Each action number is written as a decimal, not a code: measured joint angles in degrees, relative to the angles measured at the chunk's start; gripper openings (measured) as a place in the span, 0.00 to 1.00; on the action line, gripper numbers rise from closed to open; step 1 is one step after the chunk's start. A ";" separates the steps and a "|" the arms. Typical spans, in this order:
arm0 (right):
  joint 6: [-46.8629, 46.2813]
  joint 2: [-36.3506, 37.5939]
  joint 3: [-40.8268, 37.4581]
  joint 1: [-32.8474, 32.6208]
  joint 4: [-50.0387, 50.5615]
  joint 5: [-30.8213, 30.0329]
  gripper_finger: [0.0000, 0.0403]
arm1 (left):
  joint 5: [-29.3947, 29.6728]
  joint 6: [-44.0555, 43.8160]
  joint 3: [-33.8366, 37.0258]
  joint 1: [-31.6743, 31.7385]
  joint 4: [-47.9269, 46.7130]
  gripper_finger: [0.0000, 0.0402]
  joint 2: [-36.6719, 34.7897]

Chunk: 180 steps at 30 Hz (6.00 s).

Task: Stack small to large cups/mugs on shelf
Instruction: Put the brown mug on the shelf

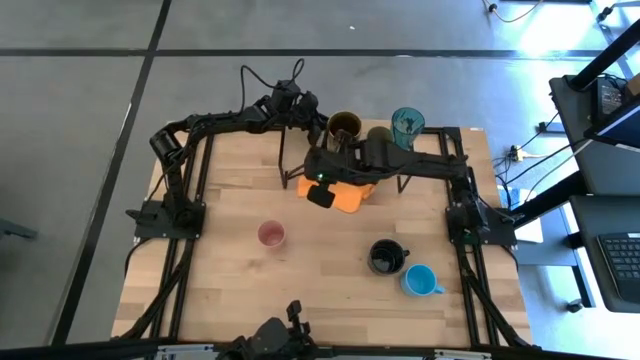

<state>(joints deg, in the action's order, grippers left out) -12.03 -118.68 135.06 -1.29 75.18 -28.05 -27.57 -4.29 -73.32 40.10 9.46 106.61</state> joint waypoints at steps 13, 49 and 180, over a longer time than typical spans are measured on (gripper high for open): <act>-5.84 0.32 -0.02 7.26 -4.10 1.79 0.02 | 0.04 0.00 0.00 -0.05 -1.08 0.19 0.00; -3.88 -3.64 -0.46 8.54 5.14 -0.83 0.03 | 0.04 0.00 0.00 -0.09 -1.02 0.19 0.00; 3.01 -1.56 -2.36 9.04 -0.22 4.14 0.04 | 5.48 3.21 -0.02 -0.98 -0.16 0.19 -0.02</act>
<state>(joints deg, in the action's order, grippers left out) -9.02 -120.25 132.70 7.75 74.96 -23.91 -22.09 -1.08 -73.34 39.13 9.30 106.59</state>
